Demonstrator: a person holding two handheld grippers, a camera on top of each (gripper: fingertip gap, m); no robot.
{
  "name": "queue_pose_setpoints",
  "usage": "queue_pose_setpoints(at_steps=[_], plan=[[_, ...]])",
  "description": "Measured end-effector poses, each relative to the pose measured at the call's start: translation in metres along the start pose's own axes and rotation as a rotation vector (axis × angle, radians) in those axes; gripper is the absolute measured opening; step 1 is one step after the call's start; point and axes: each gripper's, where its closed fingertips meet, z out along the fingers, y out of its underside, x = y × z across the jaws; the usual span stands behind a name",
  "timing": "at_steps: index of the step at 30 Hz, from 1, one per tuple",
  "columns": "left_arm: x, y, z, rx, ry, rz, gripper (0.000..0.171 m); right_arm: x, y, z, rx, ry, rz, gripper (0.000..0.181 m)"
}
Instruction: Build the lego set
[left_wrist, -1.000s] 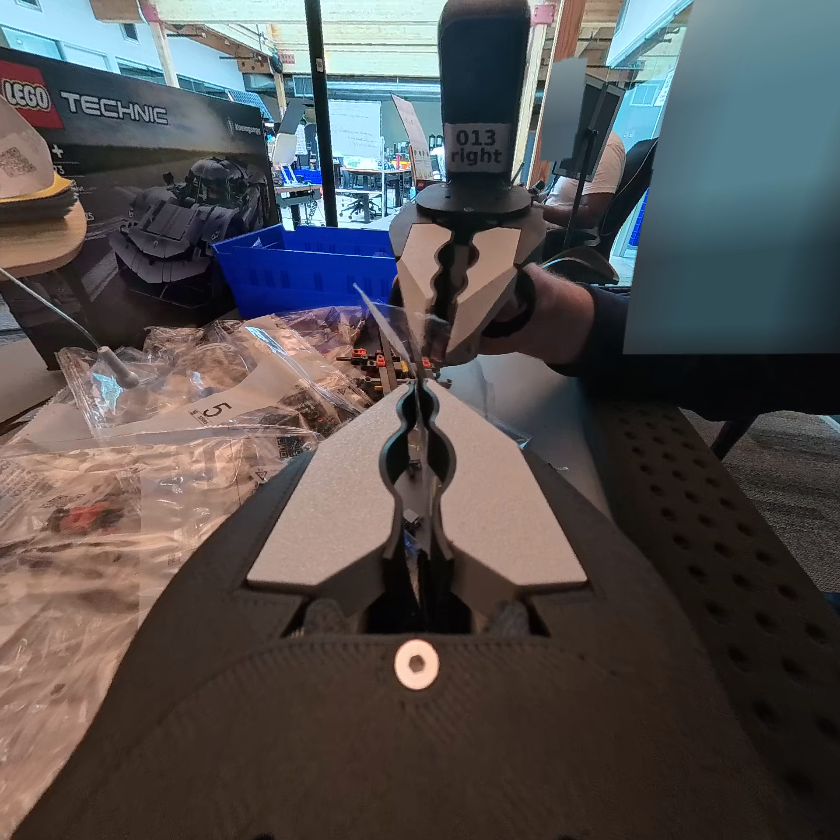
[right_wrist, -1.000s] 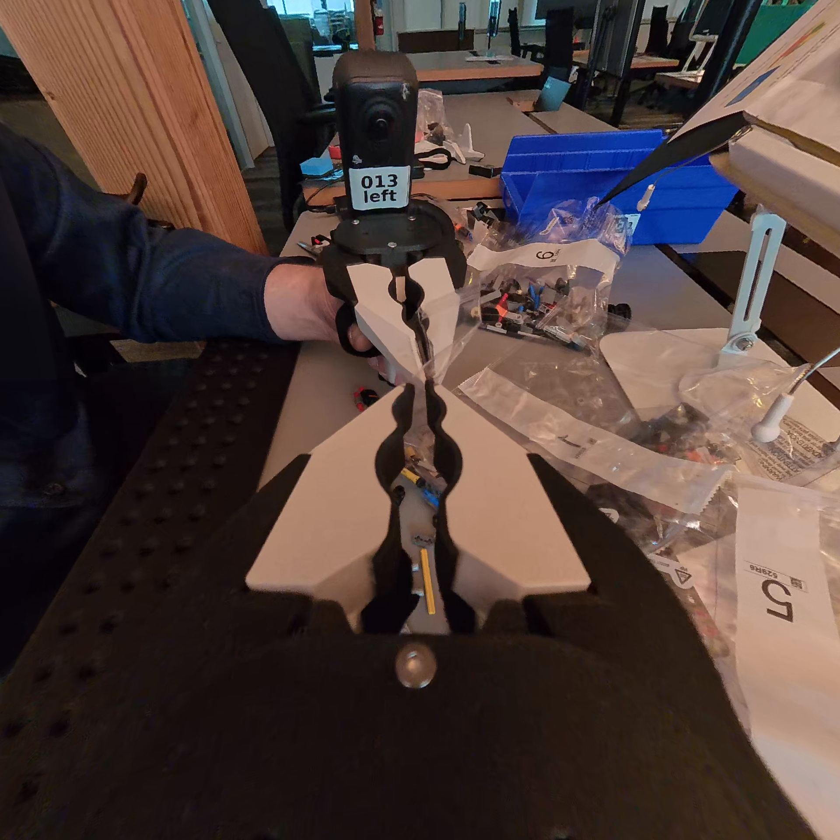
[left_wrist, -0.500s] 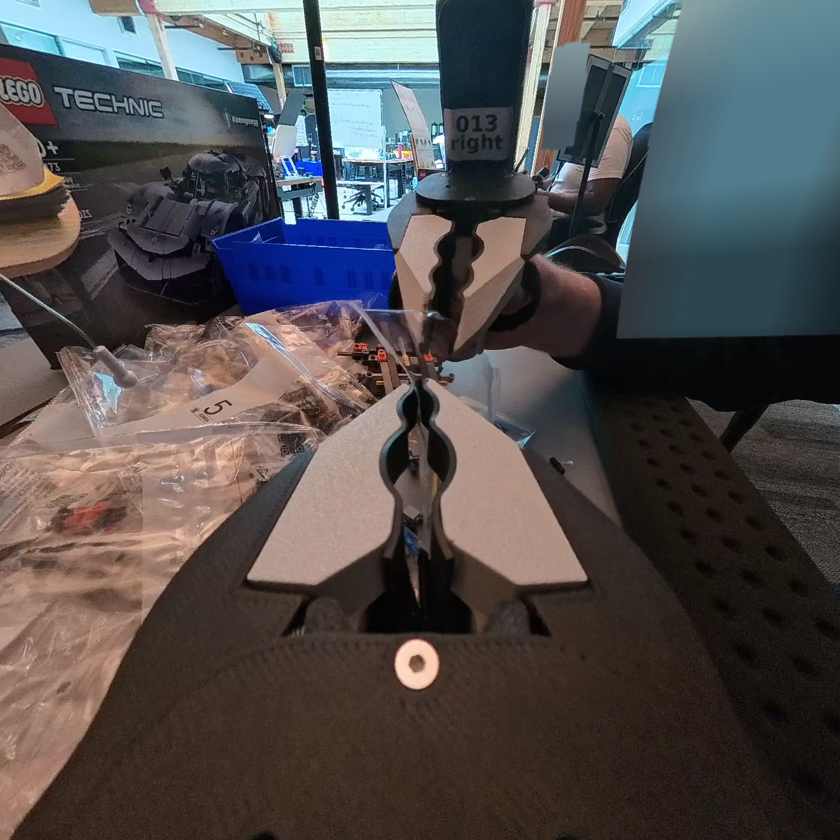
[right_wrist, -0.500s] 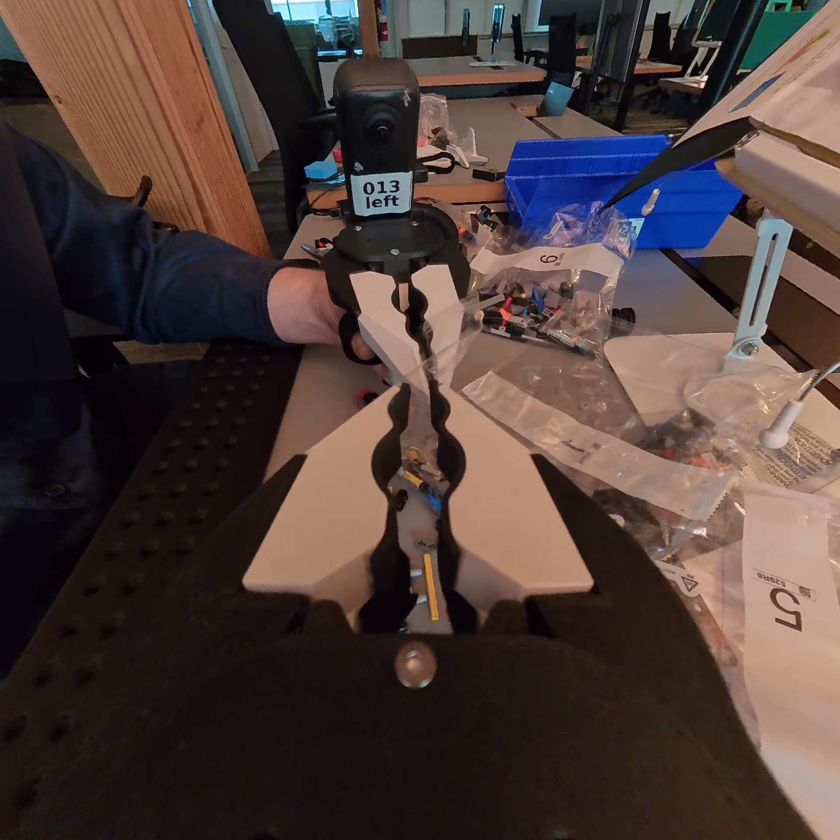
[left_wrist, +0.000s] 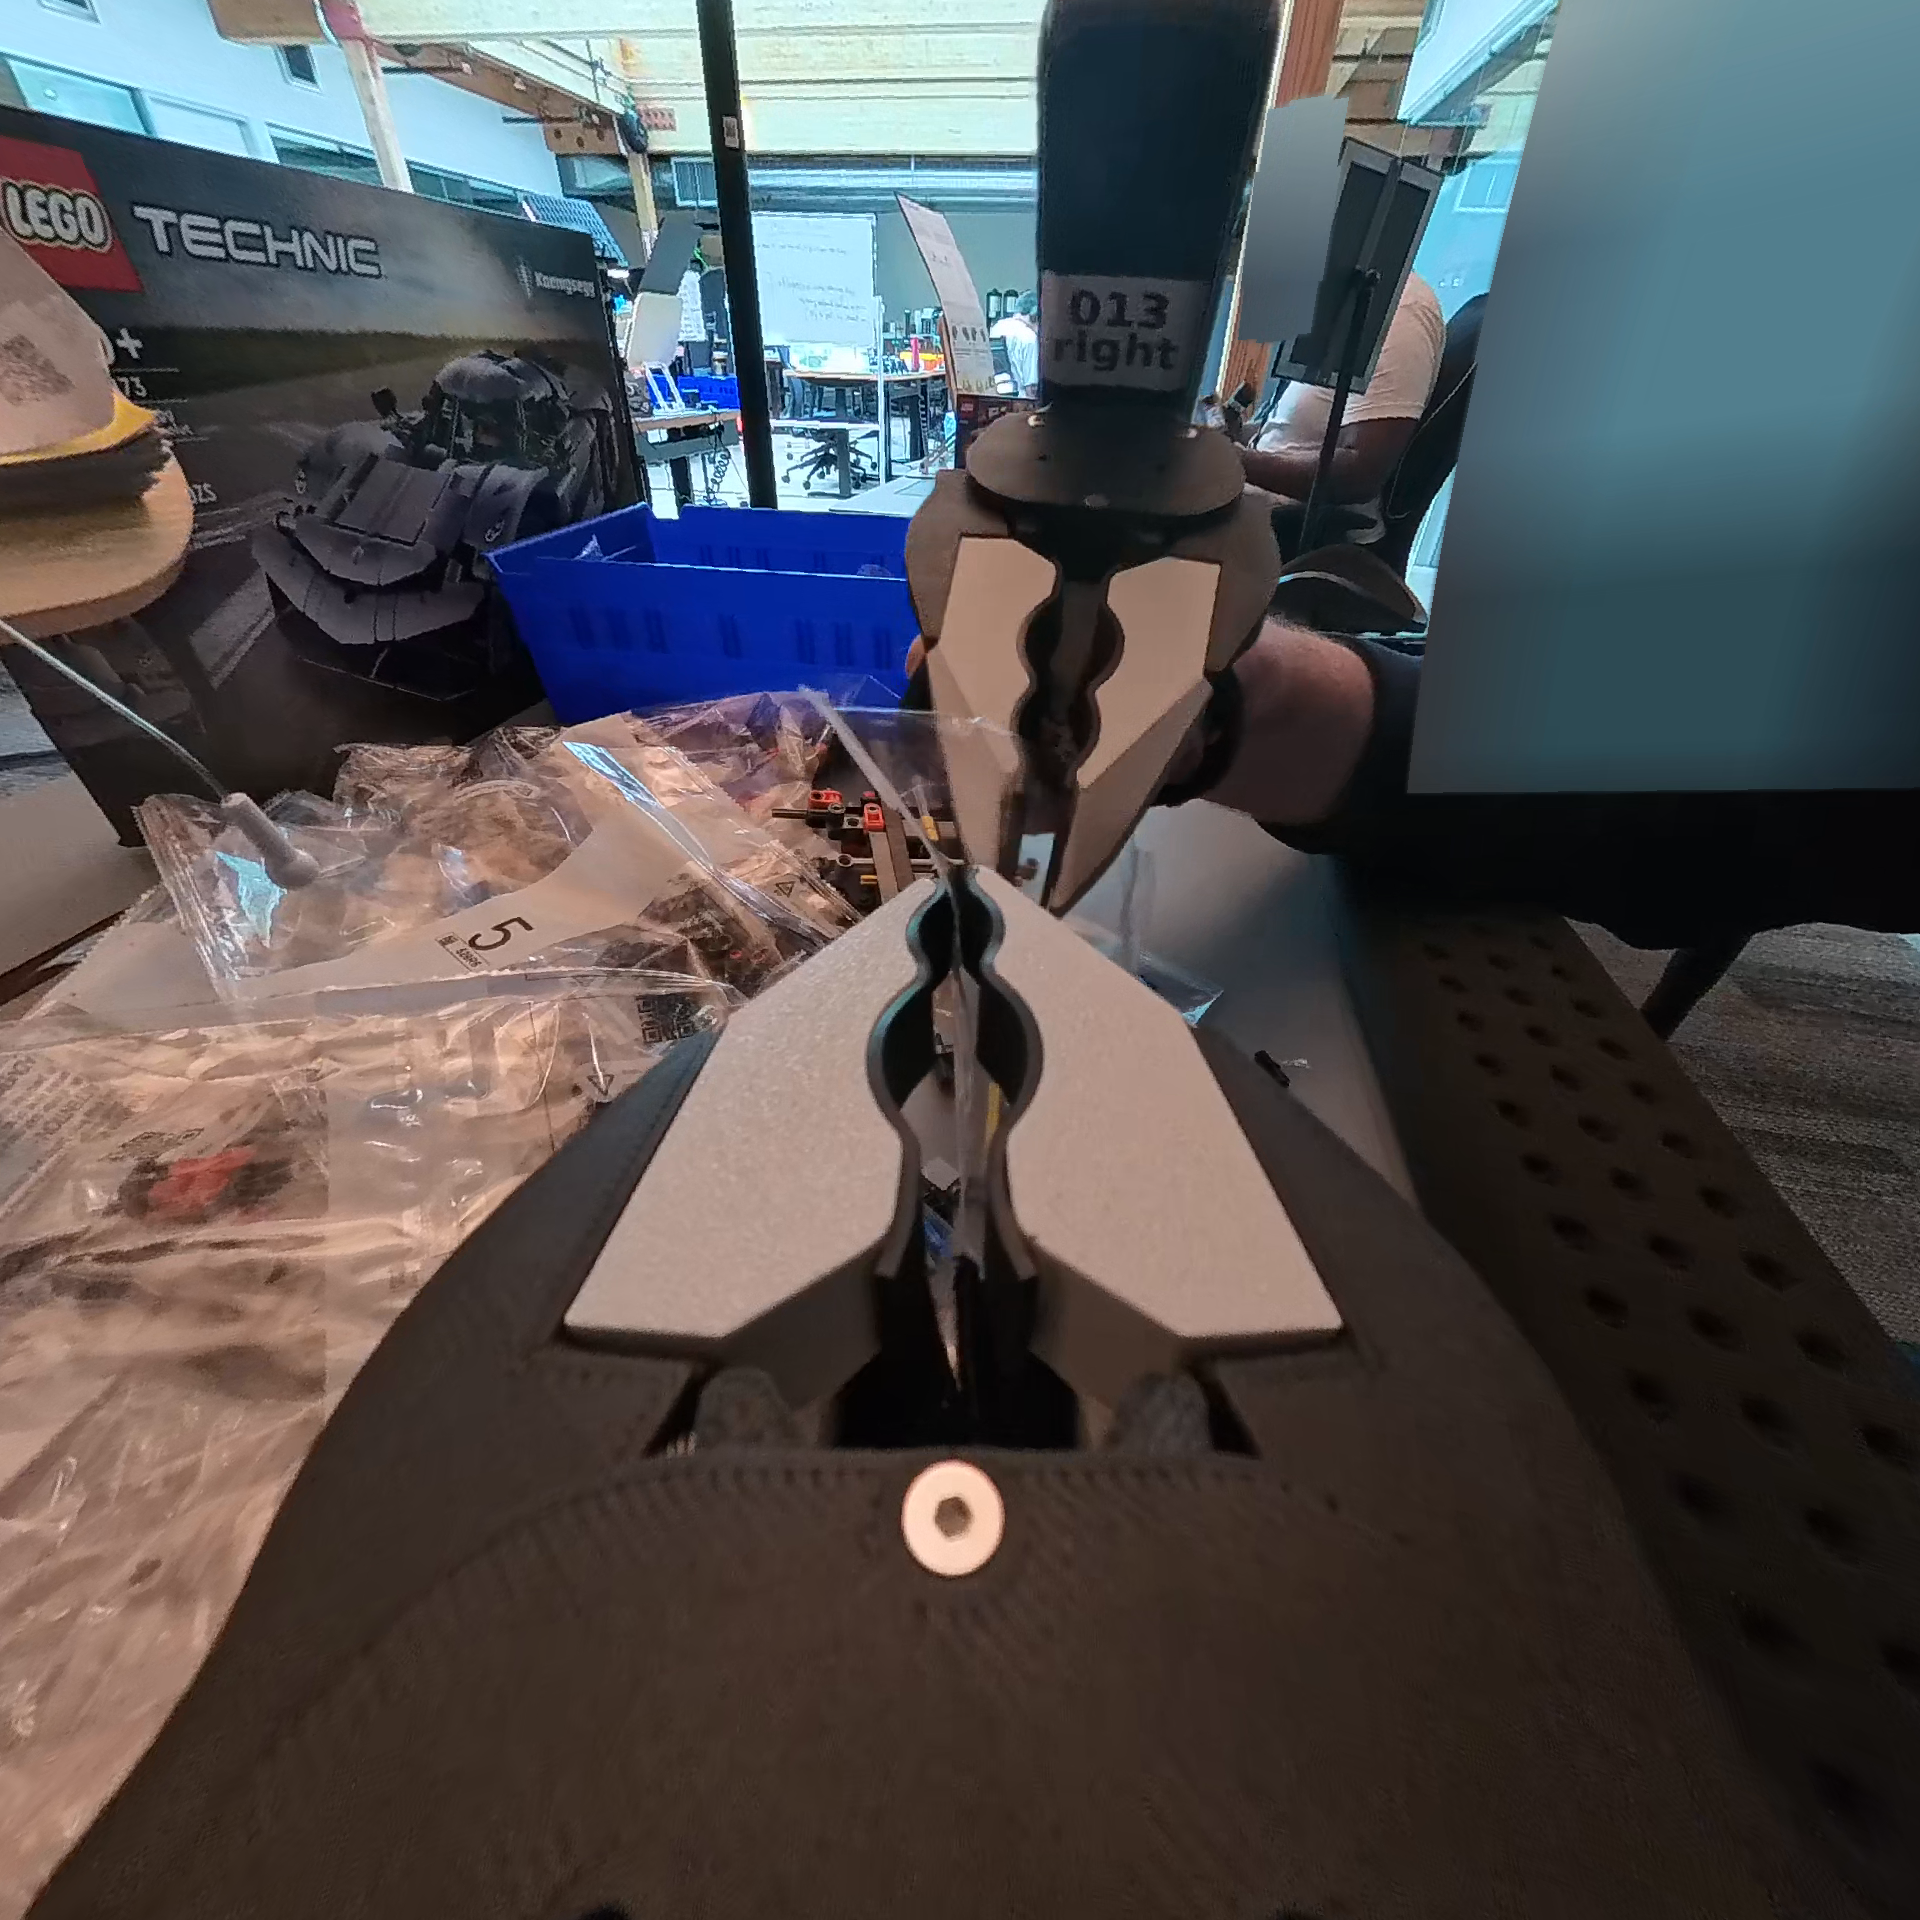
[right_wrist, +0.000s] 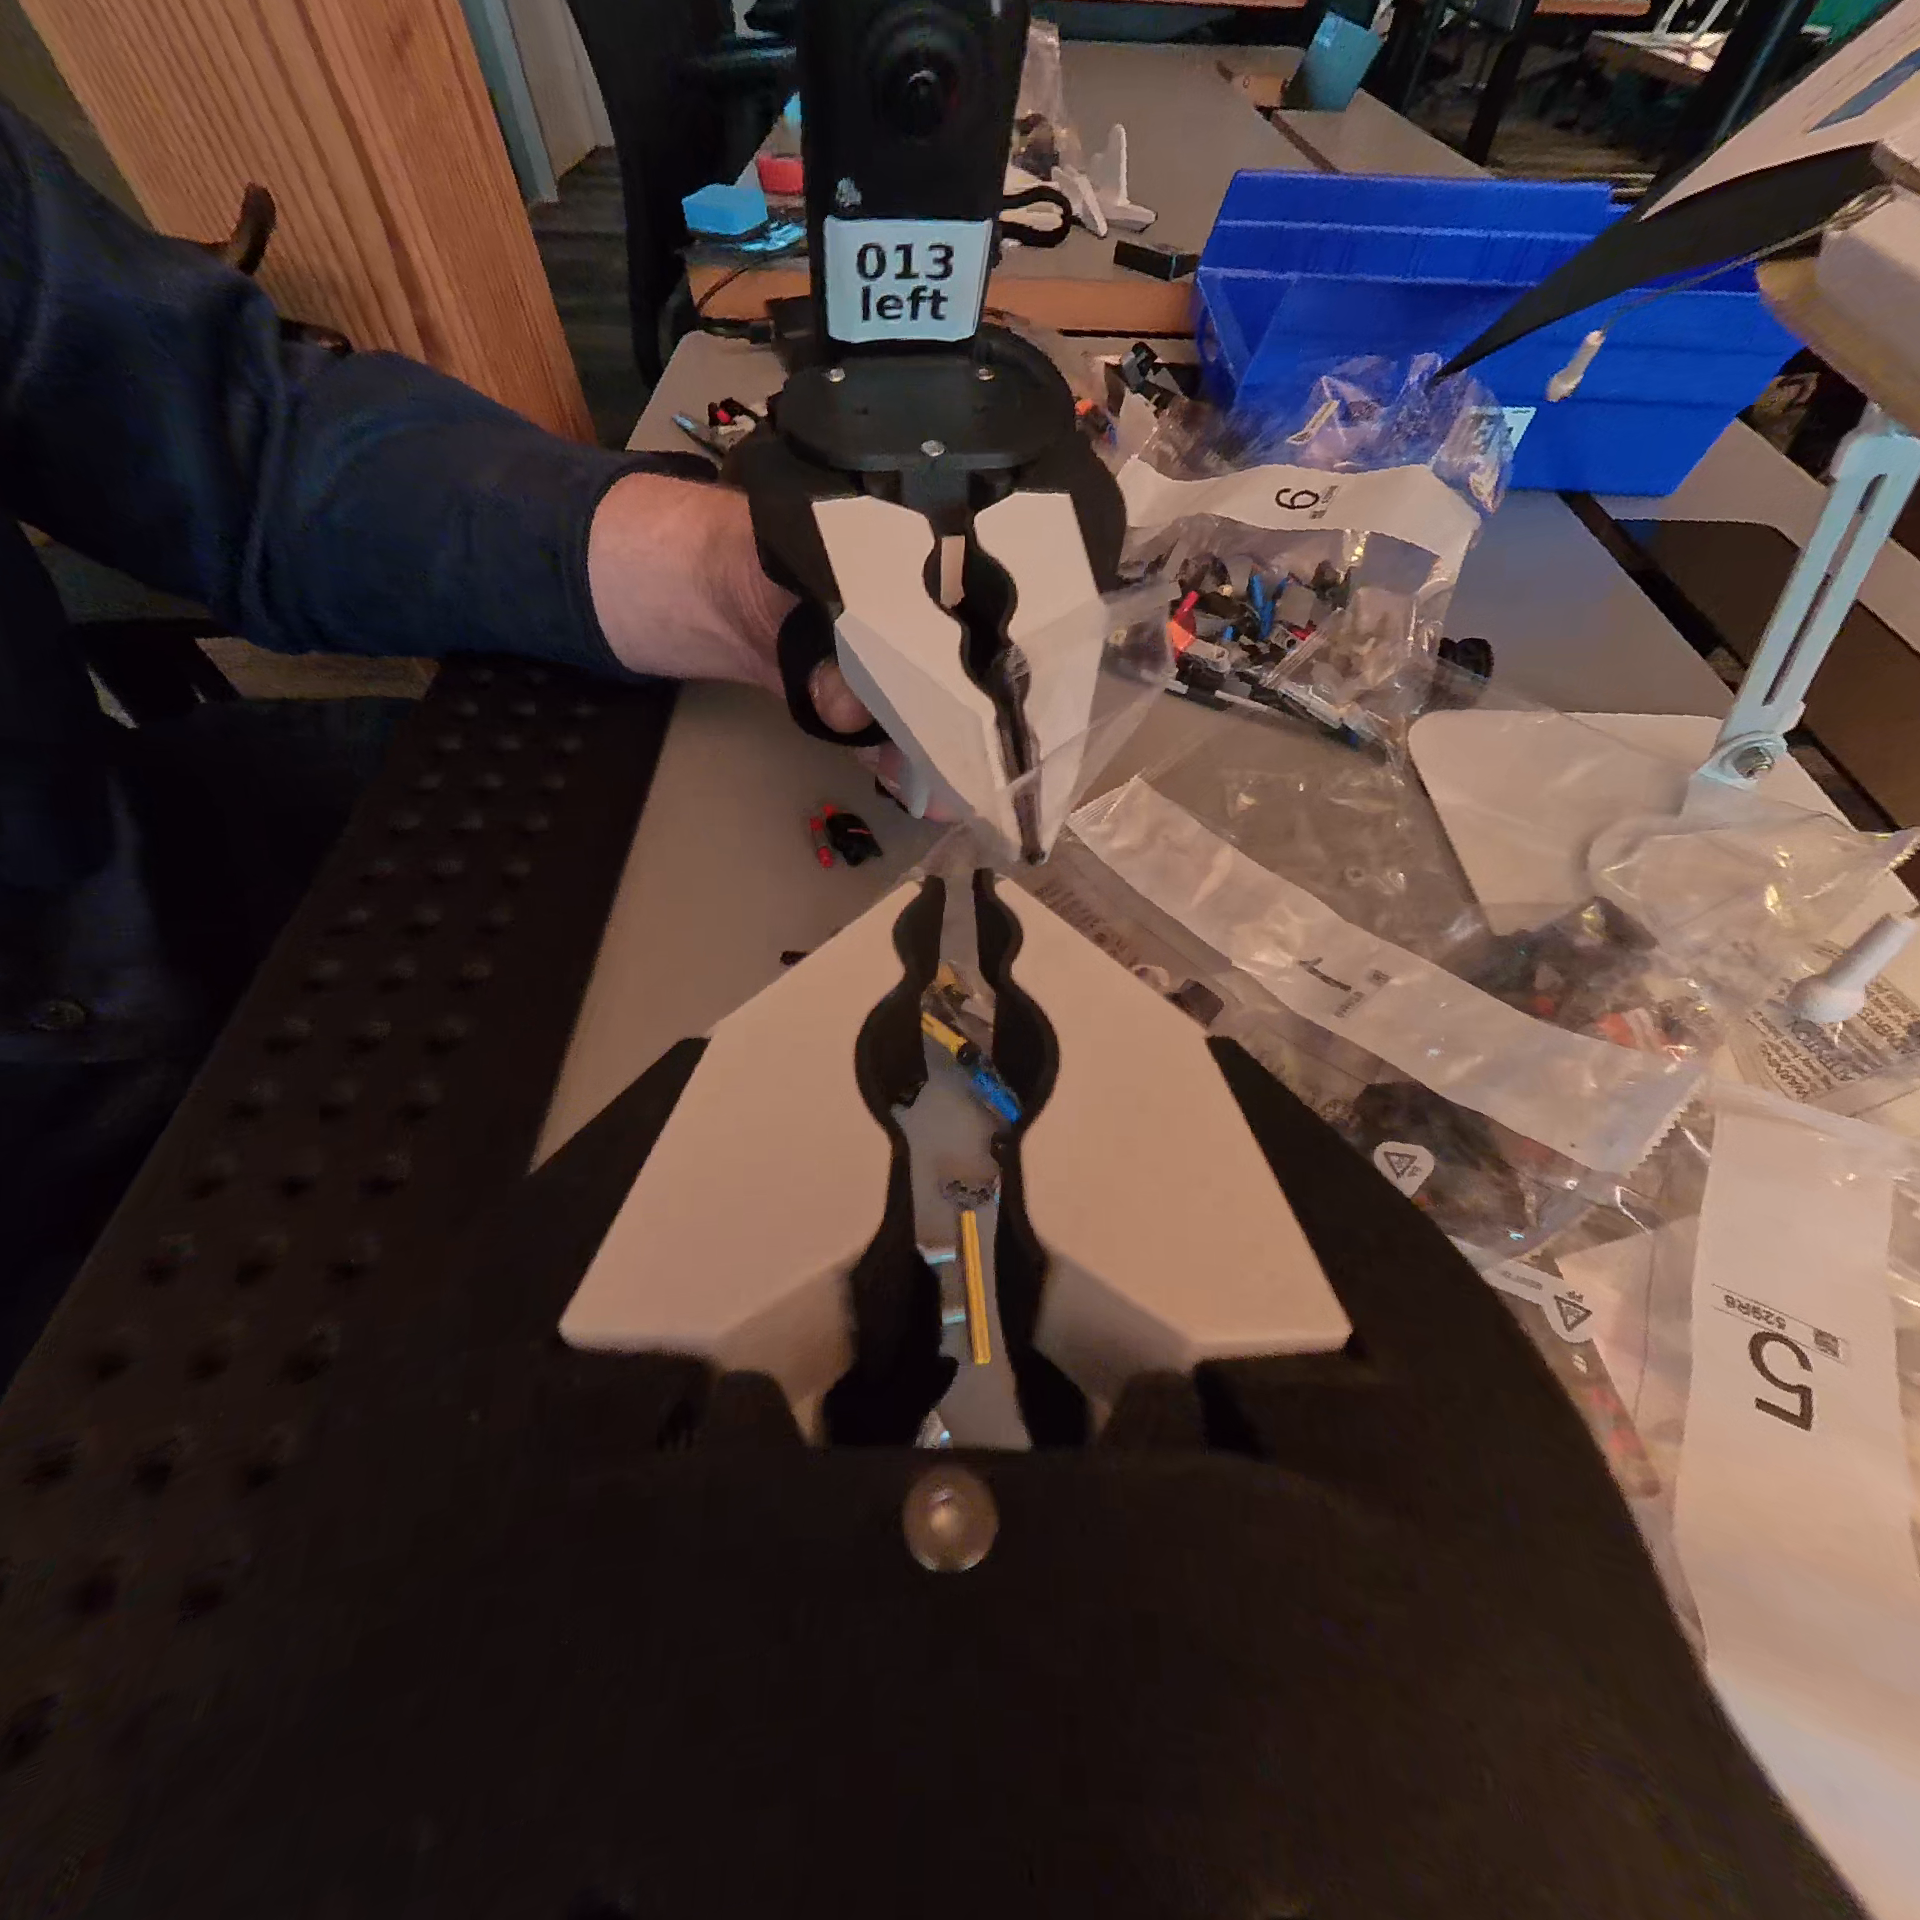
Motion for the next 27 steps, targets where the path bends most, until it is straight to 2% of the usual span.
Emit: queue_pose_setpoints(at_steps=[14, 18, 27], plan=[[0.002, 0.001, 0.001, -0.009, 0.009, -0.001, 0.000, -0.005, 0.022, 0.011, -0.130, -0.016, -0.022, 0.000], [0.003, 0.002, 0.002, -0.017, 0.013, 0.001, 0.000, 0.001, 0.032, 0.013, -0.186, 0.018, -0.023, 0.000], [0.005, 0.002, 0.002, -0.019, 0.019, 0.004, 0.000, 0.008, 0.033, 0.014, -0.200, 0.070, -0.040, 0.000]])
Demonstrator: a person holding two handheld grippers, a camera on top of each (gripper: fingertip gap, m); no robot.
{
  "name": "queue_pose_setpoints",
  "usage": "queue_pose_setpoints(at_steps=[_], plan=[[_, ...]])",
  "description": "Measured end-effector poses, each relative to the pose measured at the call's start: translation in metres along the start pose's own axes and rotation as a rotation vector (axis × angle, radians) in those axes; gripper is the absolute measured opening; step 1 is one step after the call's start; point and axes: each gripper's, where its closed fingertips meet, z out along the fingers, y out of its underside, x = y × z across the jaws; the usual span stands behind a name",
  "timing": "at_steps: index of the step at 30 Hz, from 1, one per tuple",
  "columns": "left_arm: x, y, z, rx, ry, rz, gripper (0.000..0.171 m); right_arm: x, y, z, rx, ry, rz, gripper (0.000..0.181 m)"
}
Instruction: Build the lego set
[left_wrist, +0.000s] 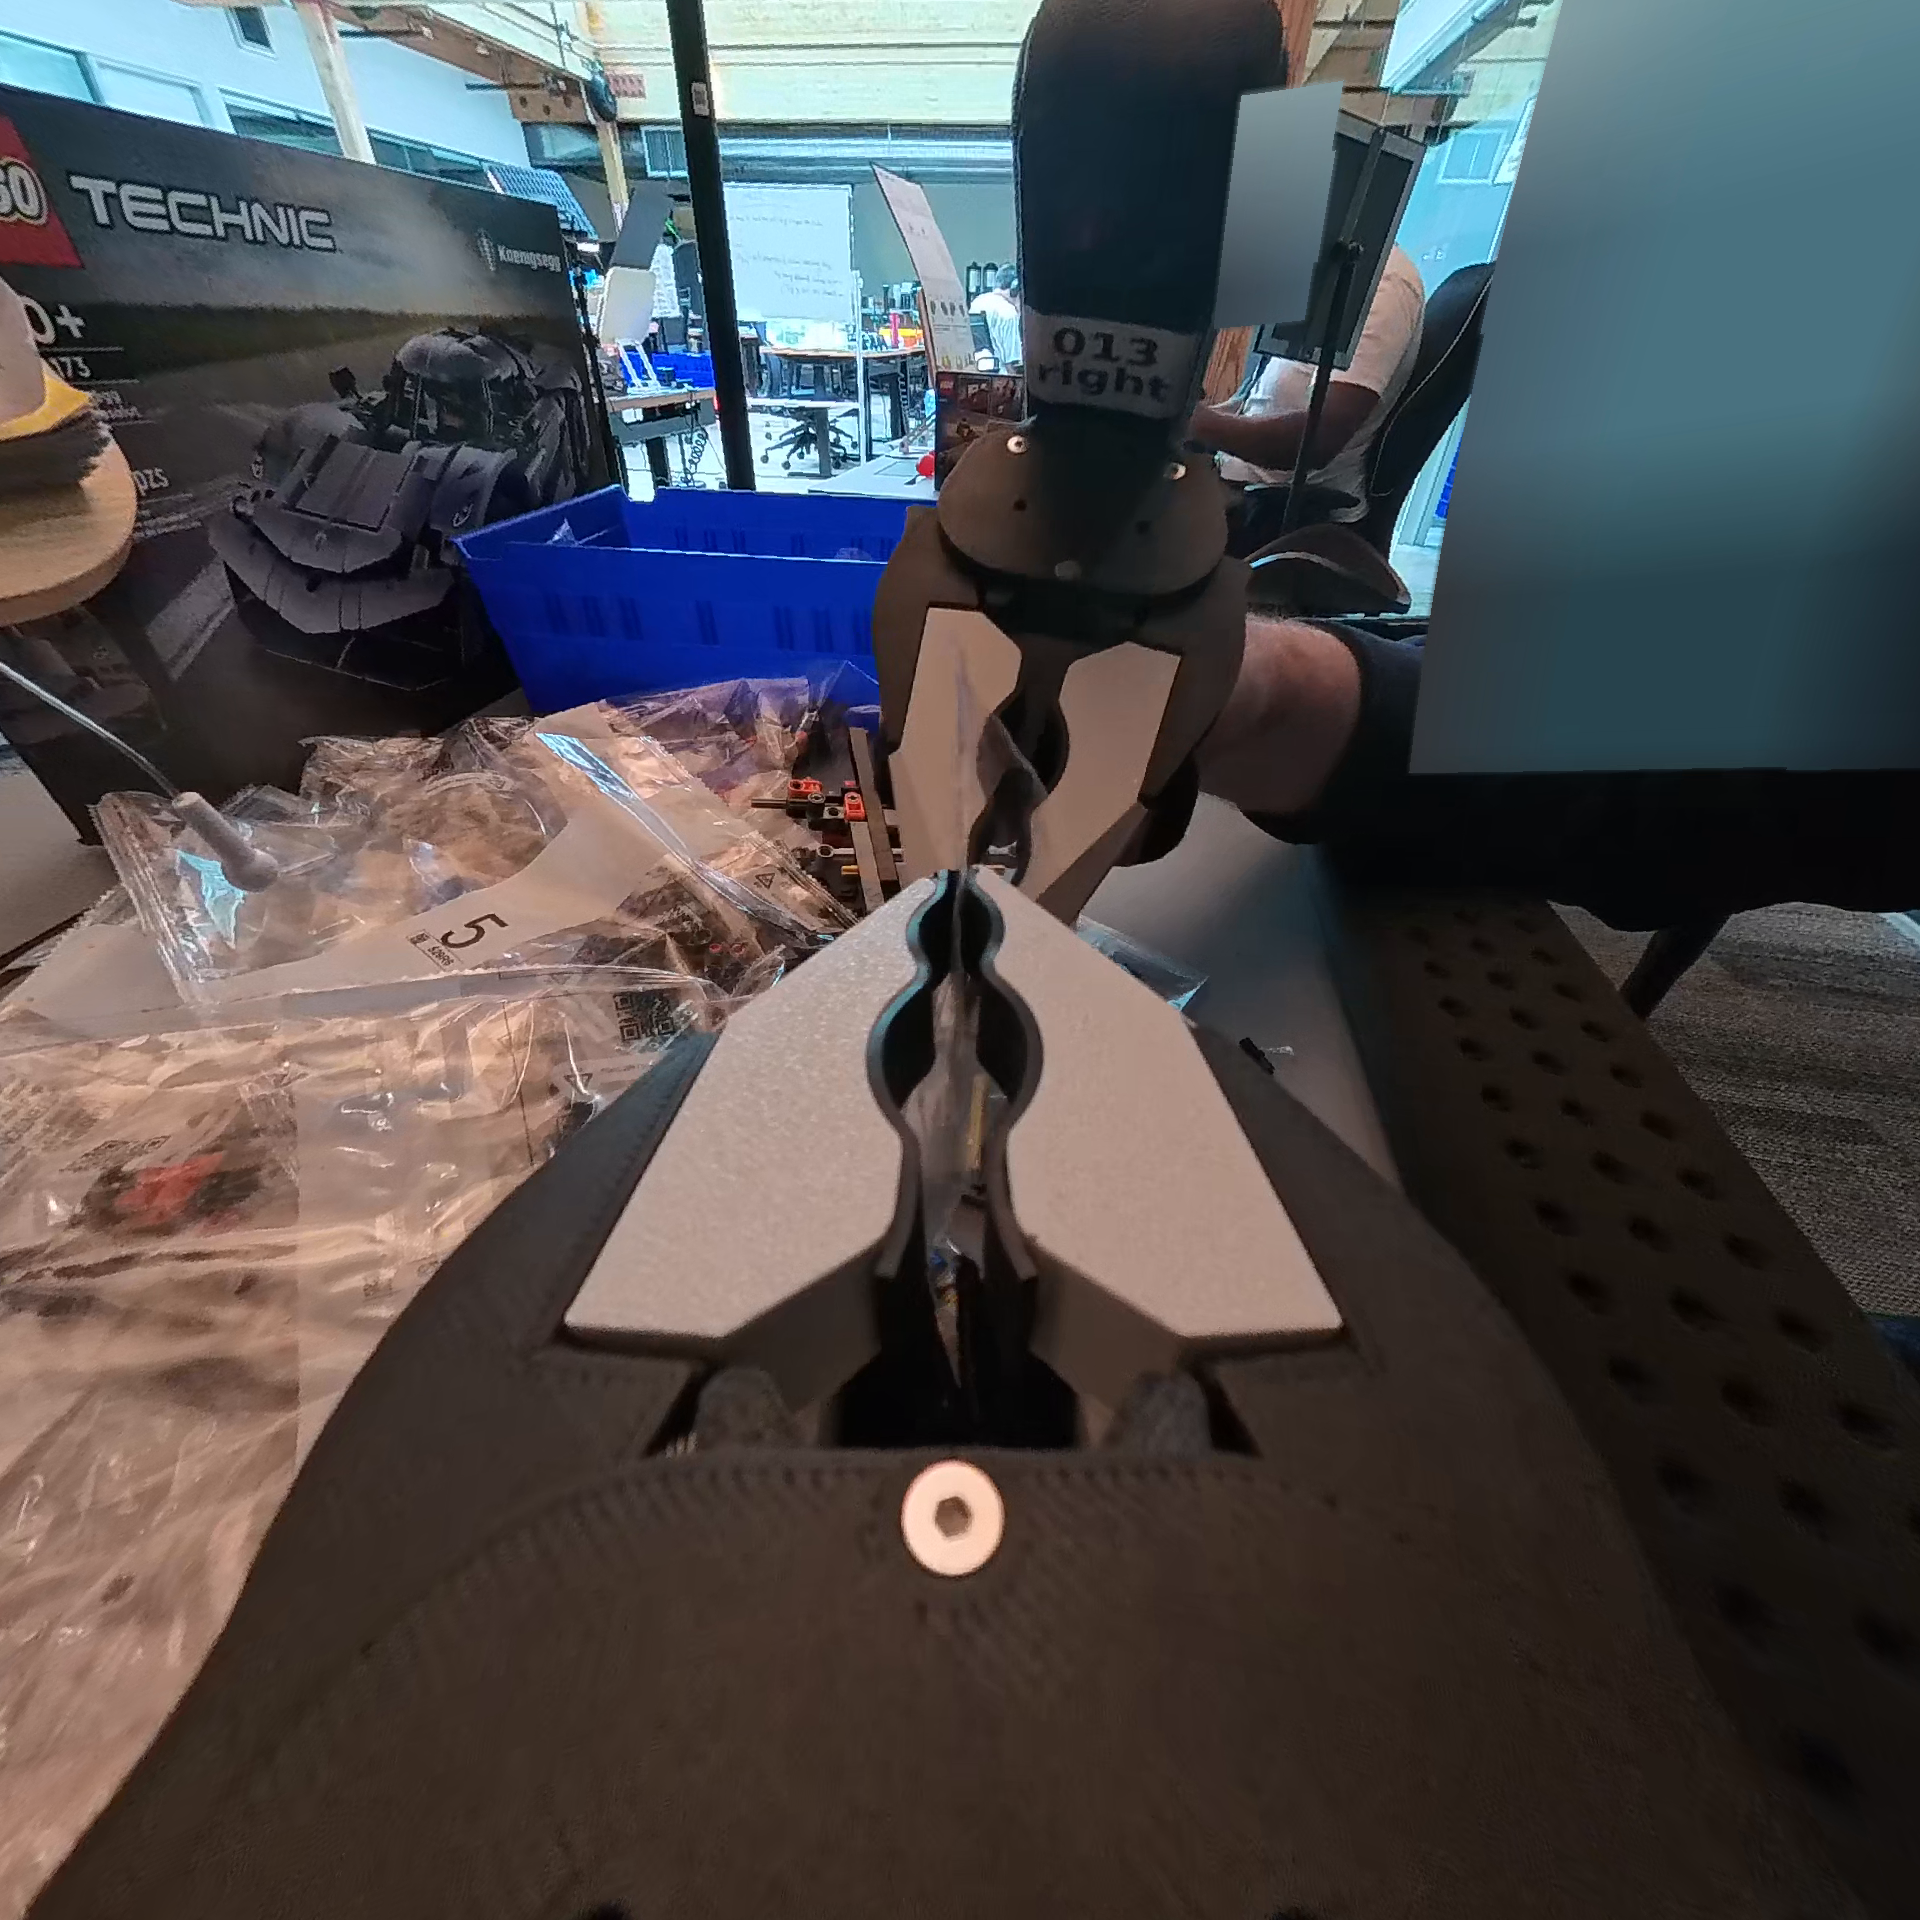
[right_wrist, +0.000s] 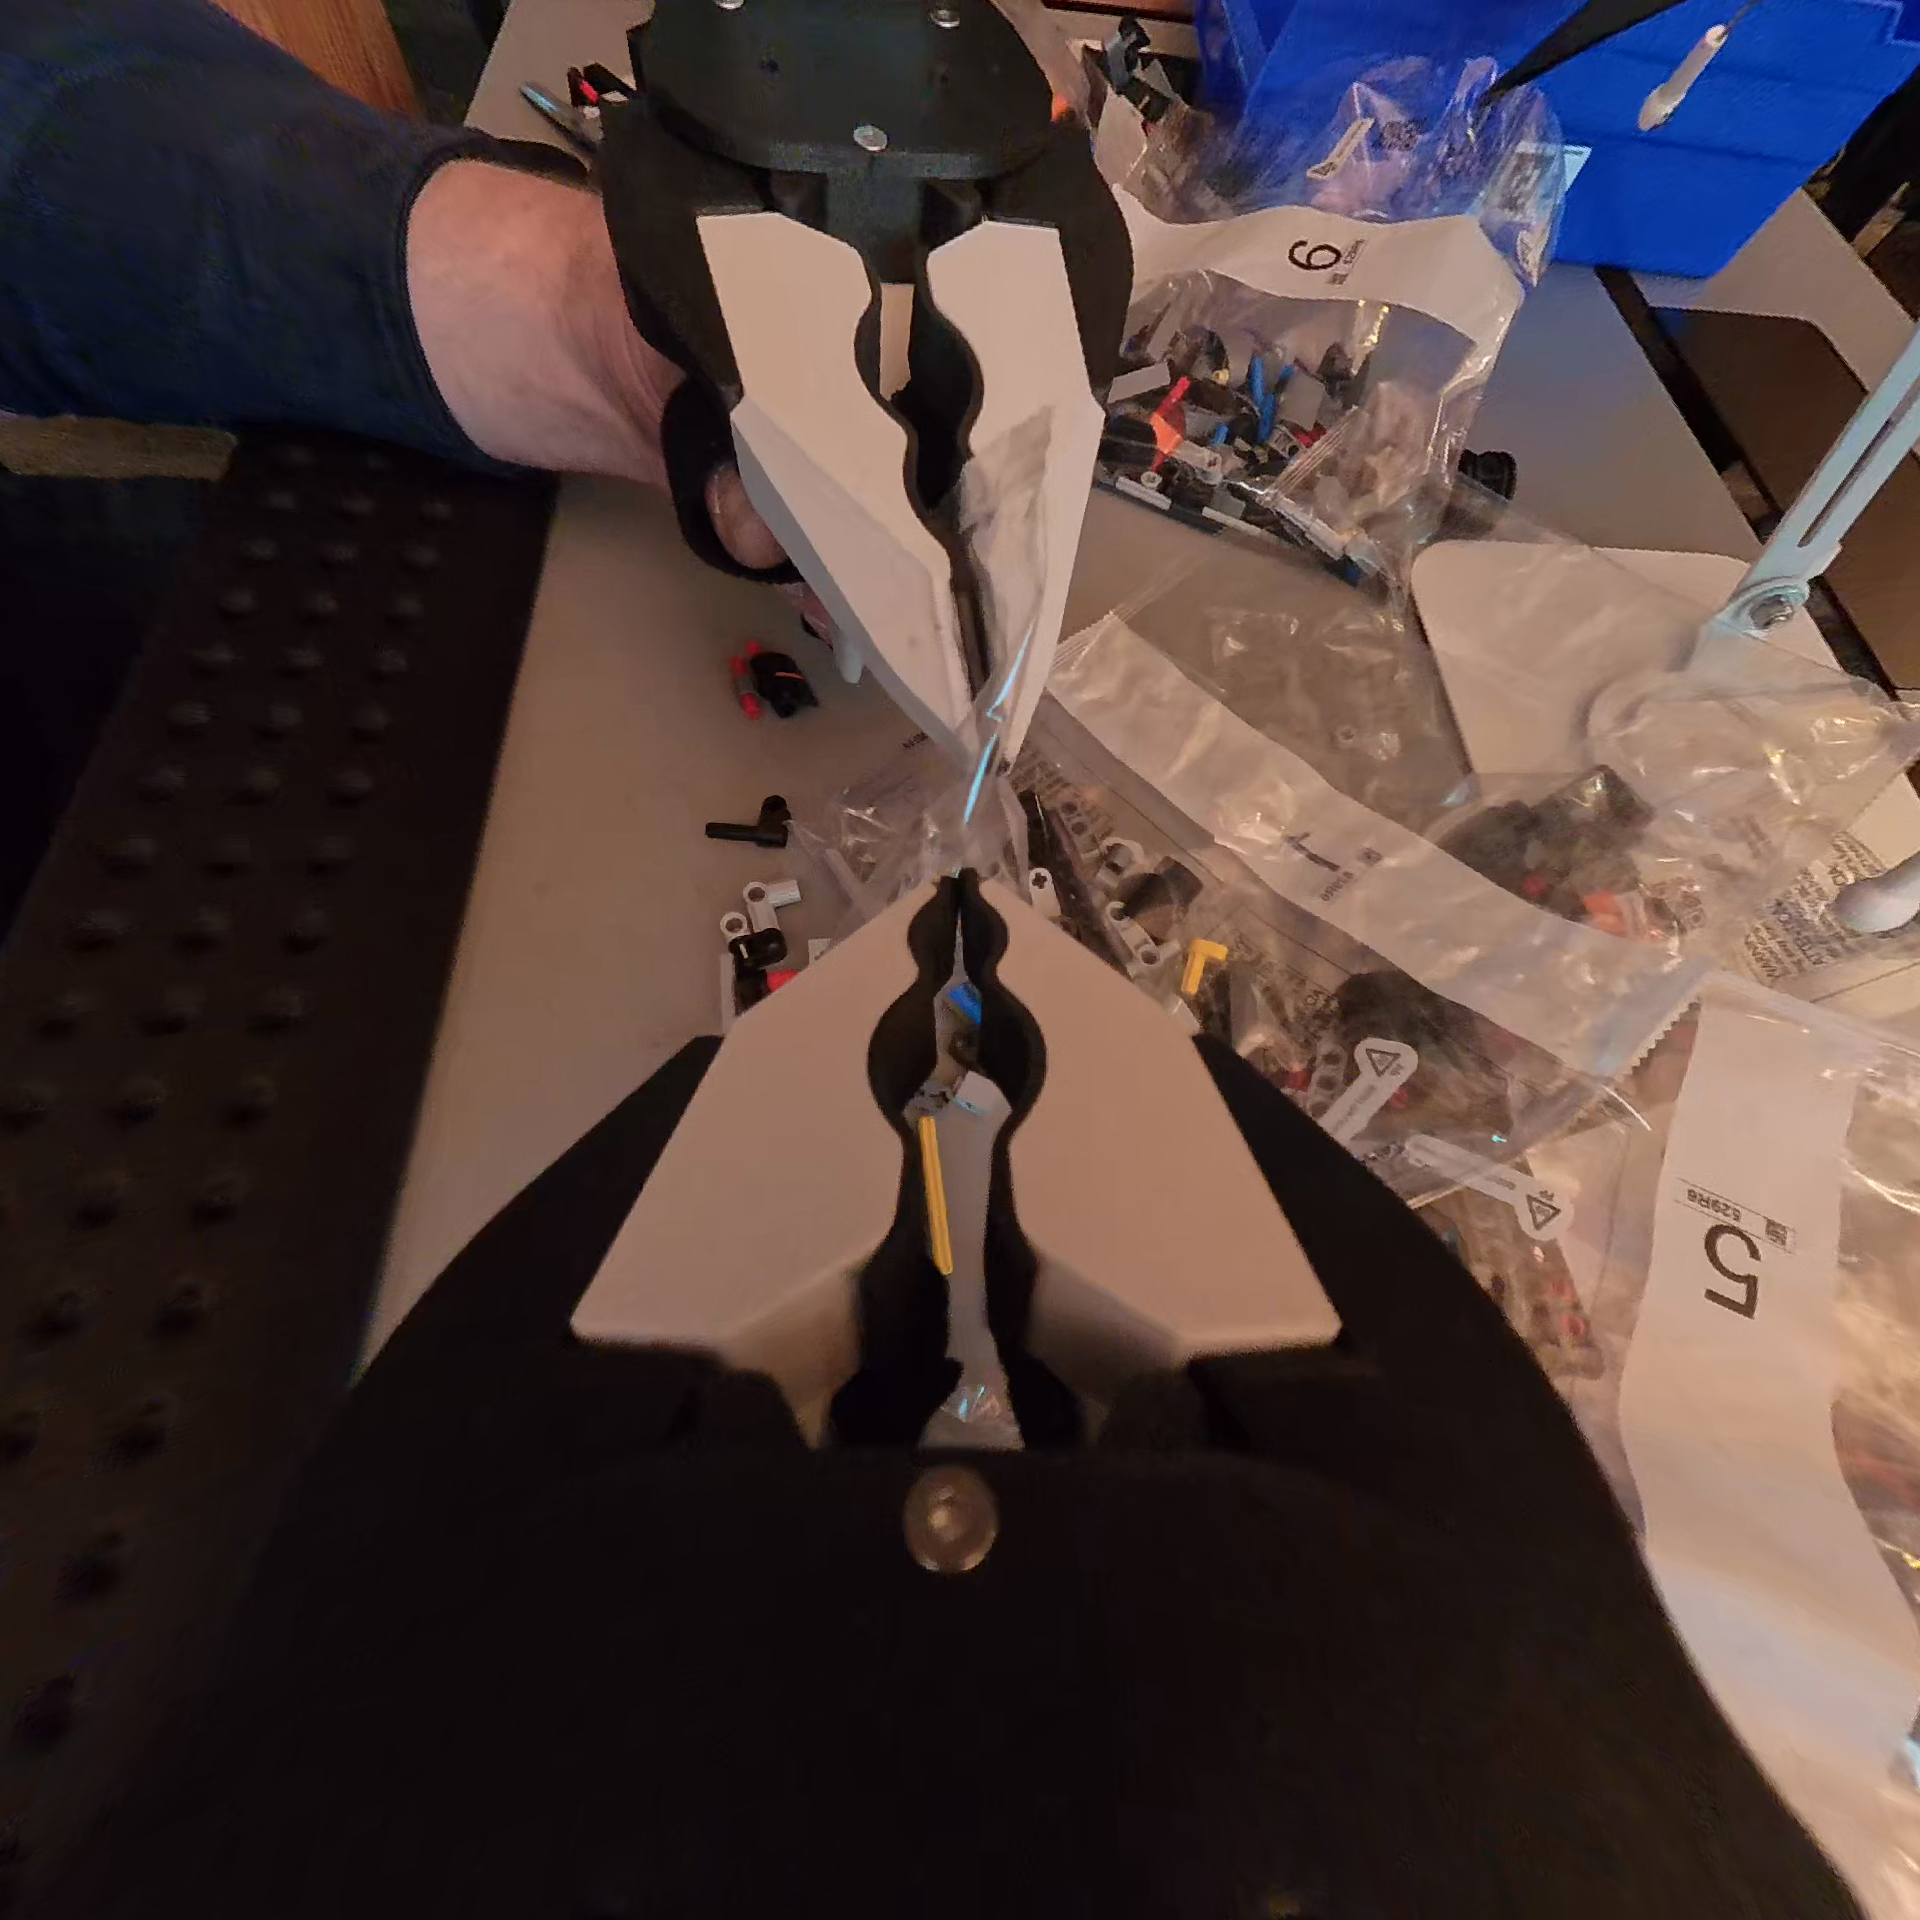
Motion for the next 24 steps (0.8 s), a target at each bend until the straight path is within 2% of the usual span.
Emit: queue_pose_setpoints(at_steps=[6, 15, 21, 24], plan=[[0.002, 0.004, 0.003, -0.023, 0.005, 0.011, 0.000, 0.014, 0.008, 0.003, -0.082, 0.126, -0.058, 0.000], [0.003, 0.004, 0.003, -0.024, 0.003, 0.017, 0.000, -0.004, -0.005, 0.007, 0.003, 0.013, -0.019, 0.010], [0.003, 0.007, 0.004, -0.041, 0.003, 0.028, 0.000, -0.005, 0.008, 0.014, -0.086, 0.028, -0.064, 0.000], [0.004, 0.006, 0.005, -0.038, 0.007, 0.026, 0.000, -0.004, 0.007, 0.014, -0.078, 0.032, -0.053, 0.000]])
